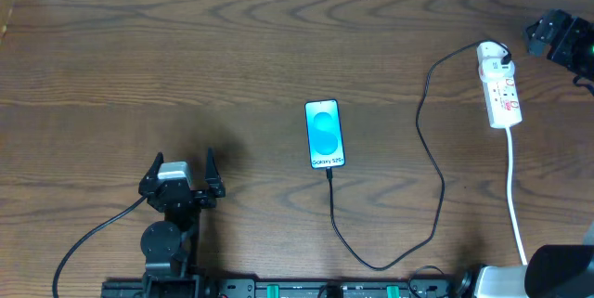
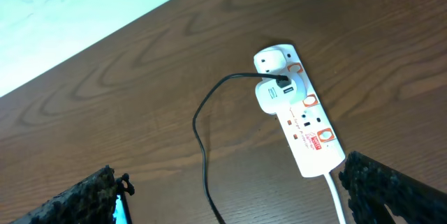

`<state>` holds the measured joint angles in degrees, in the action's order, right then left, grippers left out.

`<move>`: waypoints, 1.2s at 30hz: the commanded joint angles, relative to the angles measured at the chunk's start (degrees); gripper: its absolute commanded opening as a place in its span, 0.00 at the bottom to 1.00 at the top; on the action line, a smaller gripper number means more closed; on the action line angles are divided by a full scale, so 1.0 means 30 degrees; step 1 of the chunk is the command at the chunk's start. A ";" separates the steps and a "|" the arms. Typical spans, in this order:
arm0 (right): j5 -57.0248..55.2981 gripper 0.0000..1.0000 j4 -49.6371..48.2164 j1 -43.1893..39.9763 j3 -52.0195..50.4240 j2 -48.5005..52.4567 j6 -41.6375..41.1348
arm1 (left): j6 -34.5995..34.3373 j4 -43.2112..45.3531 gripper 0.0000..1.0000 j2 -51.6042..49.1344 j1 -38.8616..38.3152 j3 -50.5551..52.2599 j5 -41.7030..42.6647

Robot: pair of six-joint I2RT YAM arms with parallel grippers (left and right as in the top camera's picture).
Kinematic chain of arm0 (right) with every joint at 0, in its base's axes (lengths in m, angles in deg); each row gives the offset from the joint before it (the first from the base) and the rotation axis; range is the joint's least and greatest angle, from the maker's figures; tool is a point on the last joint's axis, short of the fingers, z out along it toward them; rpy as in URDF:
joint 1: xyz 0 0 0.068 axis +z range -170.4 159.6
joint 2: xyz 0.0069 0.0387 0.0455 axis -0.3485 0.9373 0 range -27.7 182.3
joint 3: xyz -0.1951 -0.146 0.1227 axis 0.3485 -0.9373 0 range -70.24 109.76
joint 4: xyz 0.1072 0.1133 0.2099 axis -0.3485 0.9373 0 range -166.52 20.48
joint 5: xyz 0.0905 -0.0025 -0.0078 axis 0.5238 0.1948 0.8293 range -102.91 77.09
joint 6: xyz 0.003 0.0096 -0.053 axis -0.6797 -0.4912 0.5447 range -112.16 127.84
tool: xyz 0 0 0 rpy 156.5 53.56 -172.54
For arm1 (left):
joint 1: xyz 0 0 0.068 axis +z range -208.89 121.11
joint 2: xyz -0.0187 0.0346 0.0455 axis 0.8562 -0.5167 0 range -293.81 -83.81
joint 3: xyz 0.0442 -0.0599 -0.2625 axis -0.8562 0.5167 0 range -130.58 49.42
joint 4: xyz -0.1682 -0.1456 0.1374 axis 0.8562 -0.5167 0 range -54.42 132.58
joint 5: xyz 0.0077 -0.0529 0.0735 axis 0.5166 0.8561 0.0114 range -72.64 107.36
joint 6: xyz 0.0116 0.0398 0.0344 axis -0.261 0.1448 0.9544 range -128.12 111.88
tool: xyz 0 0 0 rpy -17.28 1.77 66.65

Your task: Plug charger to phone and switch on socket

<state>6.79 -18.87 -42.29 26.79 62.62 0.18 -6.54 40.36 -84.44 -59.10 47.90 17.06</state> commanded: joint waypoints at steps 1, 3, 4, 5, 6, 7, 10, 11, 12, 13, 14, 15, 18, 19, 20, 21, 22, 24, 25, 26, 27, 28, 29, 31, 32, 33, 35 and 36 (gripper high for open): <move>0.0087 0.99 0.0015 0.0073 0.0168 -0.0102 -0.0204 | 0.0321 -0.0670 0.90 0.0131 0.0102 0.0430 0.0022; 0.0087 0.99 0.0015 0.0073 0.0168 -0.0102 -0.0204 | 0.0321 -0.0670 0.90 0.0131 0.0102 0.0430 0.0029; 0.0087 0.99 0.0015 0.0073 0.0168 -0.0102 -0.0204 | 0.0321 -0.0670 0.90 0.0131 0.0102 0.0430 0.0022; 0.0095 0.99 0.0015 0.0080 0.0168 -0.0102 -0.0211 | 0.0321 -0.0670 0.90 0.0131 0.0102 0.0430 0.0029; 0.0095 0.99 0.0015 0.0073 0.0168 -0.0102 -0.0204 | 0.0321 -0.0670 0.90 0.0131 0.0102 0.0430 0.0029; 0.0095 0.99 0.0015 0.0080 0.0168 -0.0102 -0.0204 | 0.0321 -0.0670 0.90 0.0131 0.0102 0.0430 0.0022; 0.0087 0.99 0.0015 0.0073 0.0168 -0.0102 -0.0211 | 0.0321 -0.0670 0.90 0.0131 0.0102 0.0430 0.0029; 0.0087 0.99 0.0015 0.0073 0.0168 -0.0102 -0.0204 | 0.0321 -0.0670 0.90 0.0131 0.0102 0.0430 0.0029; 0.0095 0.99 0.0015 0.0073 0.0168 -0.0102 -0.0211 | 0.0321 -0.0670 0.90 0.0131 0.0102 0.0430 0.0029; 0.0087 0.99 0.0015 0.0073 0.0168 -0.0102 -0.0211 | 0.0321 -0.0670 0.90 0.0131 0.0102 0.0430 0.0022; 0.0087 0.99 0.0015 0.0073 0.0168 -0.0102 -0.0211 | 0.0321 -0.0670 0.90 0.0131 0.0102 0.0430 0.0022; 0.0087 0.99 0.0015 0.0080 0.0168 -0.0102 -0.0204 | 0.0321 -0.0670 0.90 0.0131 0.0102 0.0430 0.0022; 0.0087 0.99 0.0015 0.0080 0.0168 -0.0102 -0.0204 | 0.0321 -0.0670 0.90 0.0131 0.0102 0.0430 0.0029; 0.0087 0.99 0.0015 0.0080 0.0168 -0.0102 -0.0204 | 0.0321 -0.0670 0.90 0.0131 0.0102 0.0430 0.0022; 0.0095 0.99 0.0015 0.0073 0.0168 -0.0102 -0.0204 | 0.0321 -0.0670 0.90 0.0131 0.0102 0.0430 0.0029; 0.0087 0.99 0.0015 0.0073 0.0168 -0.0102 -0.0211 | 0.0321 -0.0670 0.90 0.0131 0.0102 0.0430 0.0029; 0.0087 0.99 0.0015 0.0073 0.0168 -0.0102 -0.0204 | 0.0321 -0.0670 0.90 0.0131 0.0102 0.0430 0.0022; 0.0087 0.99 0.0015 0.0080 0.0168 -0.0102 -0.0211 | 0.0321 -0.0670 0.90 0.0131 0.0102 0.0430 0.0022; 0.0095 0.99 0.0015 0.0080 0.0168 -0.0102 -0.0204 | 0.0321 -0.0670 0.90 0.0131 0.0102 0.0430 0.0029; 0.0087 0.99 0.0015 0.0073 0.0168 -0.0102 -0.0211 | 0.0321 -0.0670 0.90 0.0131 0.0102 0.0430 0.0029; 0.0087 0.99 0.0015 0.0073 0.0168 -0.0102 -0.0204 | 0.0321 -0.0670 0.90 0.0131 0.0102 0.0430 0.0022; -0.0051 0.99 0.0000 0.0073 0.0168 -0.0102 -0.0109 | 0.0321 -0.0670 0.90 0.0131 0.0102 0.0430 0.0022; -0.0525 0.99 -0.0015 0.0073 0.0168 -0.0102 0.0000 | 0.0321 -0.0670 0.90 0.0131 0.0102 0.0430 0.0022; -0.1348 0.99 -0.0015 0.0073 0.0168 -0.0102 0.0000 | 0.0321 -0.0670 0.90 0.0131 0.0102 0.0430 0.0022; -0.1501 0.99 -0.0007 0.0073 0.0168 -0.0102 0.0000 | 0.0321 -0.0670 0.90 0.0131 0.0102 0.0430 0.0029; -0.1537 0.99 -0.0015 0.0073 0.0168 -0.0102 0.0000 | 0.0321 -0.0670 0.90 0.0131 0.0102 0.0430 0.0029; -0.1537 0.99 -0.0036 0.0073 0.0168 -0.0102 0.0000 | 0.0321 -0.0670 0.90 0.0131 0.0102 0.0430 0.0022; -0.1545 0.99 -0.0036 0.0073 0.0168 -0.0102 0.0000 | 0.0321 -0.0670 0.90 0.0131 0.0102 0.0430 0.0022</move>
<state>3.56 -18.90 -42.29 26.79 62.62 0.21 -6.54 40.36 -84.44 -59.10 47.90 17.06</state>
